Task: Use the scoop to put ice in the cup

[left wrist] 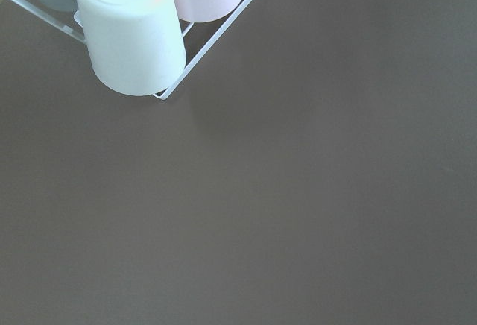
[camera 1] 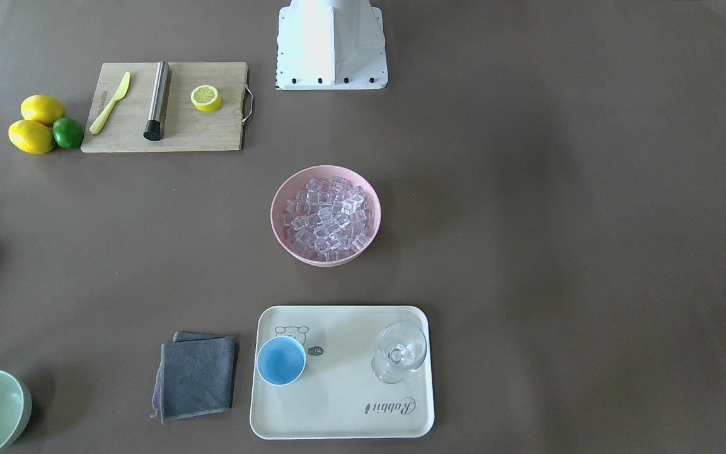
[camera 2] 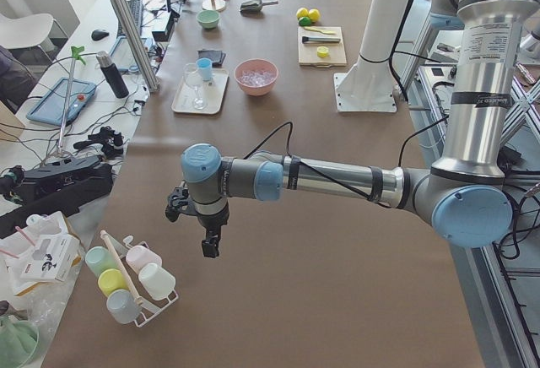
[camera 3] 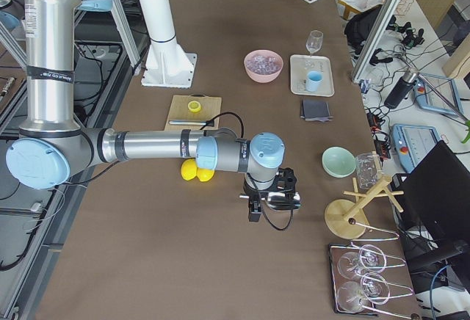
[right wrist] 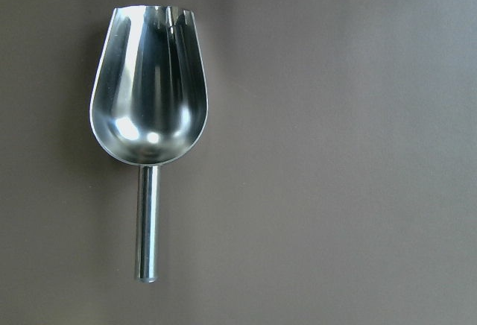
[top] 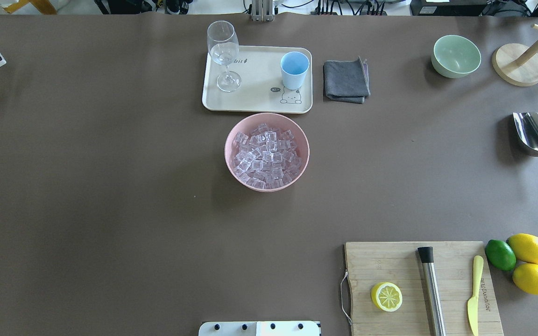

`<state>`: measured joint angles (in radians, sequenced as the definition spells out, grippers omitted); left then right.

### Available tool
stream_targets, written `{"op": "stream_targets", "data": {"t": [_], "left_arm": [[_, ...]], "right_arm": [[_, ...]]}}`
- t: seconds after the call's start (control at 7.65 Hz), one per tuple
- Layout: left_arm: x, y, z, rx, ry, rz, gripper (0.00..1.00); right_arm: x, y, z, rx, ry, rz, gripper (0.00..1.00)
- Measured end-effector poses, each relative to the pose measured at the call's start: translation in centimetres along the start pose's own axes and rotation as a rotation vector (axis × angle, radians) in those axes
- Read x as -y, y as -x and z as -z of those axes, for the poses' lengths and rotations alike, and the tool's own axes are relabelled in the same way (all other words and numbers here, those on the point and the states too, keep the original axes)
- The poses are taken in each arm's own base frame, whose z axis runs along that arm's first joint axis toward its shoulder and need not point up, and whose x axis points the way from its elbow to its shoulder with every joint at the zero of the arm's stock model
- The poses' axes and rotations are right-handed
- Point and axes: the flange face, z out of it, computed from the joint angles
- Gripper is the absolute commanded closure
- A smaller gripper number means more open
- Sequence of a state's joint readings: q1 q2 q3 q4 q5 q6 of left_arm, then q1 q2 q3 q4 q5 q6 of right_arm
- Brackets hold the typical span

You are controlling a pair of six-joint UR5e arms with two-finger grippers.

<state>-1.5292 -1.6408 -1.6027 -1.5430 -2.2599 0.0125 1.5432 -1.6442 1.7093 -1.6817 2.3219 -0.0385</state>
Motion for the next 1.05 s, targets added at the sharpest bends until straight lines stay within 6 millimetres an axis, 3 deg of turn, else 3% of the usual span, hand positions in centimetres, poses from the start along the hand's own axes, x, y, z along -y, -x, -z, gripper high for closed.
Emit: {"op": "stream_targets", "data": {"t": [1.05], "left_arm": [[0.43, -0.29, 0.18, -0.003, -0.025, -0.016, 0.01]], "right_arm": [[0.15, 0.35, 0.1, -0.001, -0.004, -0.024, 0.0]]}}
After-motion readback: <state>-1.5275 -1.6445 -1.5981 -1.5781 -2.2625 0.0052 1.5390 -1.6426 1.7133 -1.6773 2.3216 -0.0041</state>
